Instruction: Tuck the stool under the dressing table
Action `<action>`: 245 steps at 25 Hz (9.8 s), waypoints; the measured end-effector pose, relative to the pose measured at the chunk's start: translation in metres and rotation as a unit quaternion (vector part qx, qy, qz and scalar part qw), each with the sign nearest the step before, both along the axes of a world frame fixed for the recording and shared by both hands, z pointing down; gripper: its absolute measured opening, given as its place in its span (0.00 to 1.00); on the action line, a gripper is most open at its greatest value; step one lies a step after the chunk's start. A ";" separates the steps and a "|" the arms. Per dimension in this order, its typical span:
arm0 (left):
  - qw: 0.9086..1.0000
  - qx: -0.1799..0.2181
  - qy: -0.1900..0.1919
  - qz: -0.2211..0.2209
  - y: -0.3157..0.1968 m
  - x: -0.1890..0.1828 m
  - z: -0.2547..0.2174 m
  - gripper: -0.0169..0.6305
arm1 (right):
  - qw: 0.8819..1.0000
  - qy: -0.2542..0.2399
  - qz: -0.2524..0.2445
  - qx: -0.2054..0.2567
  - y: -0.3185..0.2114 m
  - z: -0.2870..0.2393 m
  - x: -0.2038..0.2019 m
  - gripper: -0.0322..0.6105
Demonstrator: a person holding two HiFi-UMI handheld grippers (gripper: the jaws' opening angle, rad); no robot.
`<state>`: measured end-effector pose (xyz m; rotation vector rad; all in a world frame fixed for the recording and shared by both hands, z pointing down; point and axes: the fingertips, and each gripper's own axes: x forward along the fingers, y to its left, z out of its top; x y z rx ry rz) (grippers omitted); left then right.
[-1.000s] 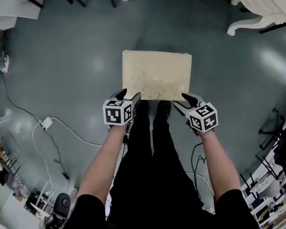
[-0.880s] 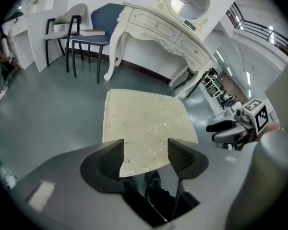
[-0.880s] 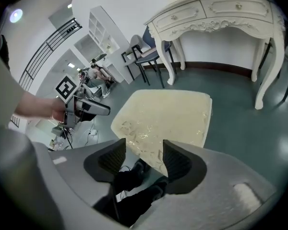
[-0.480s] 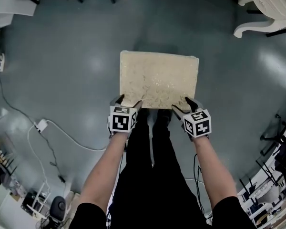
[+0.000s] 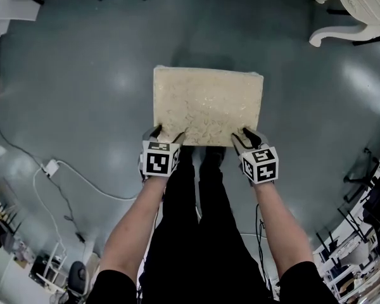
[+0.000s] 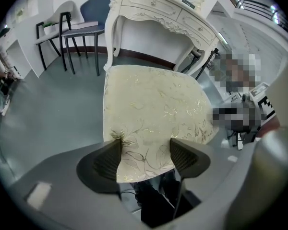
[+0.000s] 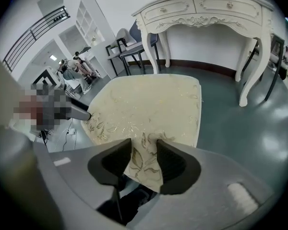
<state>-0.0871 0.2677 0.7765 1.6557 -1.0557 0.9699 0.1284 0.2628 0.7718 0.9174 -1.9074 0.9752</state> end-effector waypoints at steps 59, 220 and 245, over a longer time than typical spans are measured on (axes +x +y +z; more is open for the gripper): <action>0.996 0.070 0.017 0.057 -0.346 0.068 -0.009 0.55 | 0.998 -0.025 -0.014 0.052 -0.313 -0.005 0.067 0.29; 0.925 0.356 0.118 0.063 -0.443 0.138 -0.521 0.05 | 0.937 -0.136 0.075 0.314 -0.381 -0.479 0.145 0.05; 0.859 0.495 0.117 0.065 -0.518 0.169 -0.690 0.05 | 0.841 -0.252 0.022 0.479 -0.457 -0.700 0.138 0.05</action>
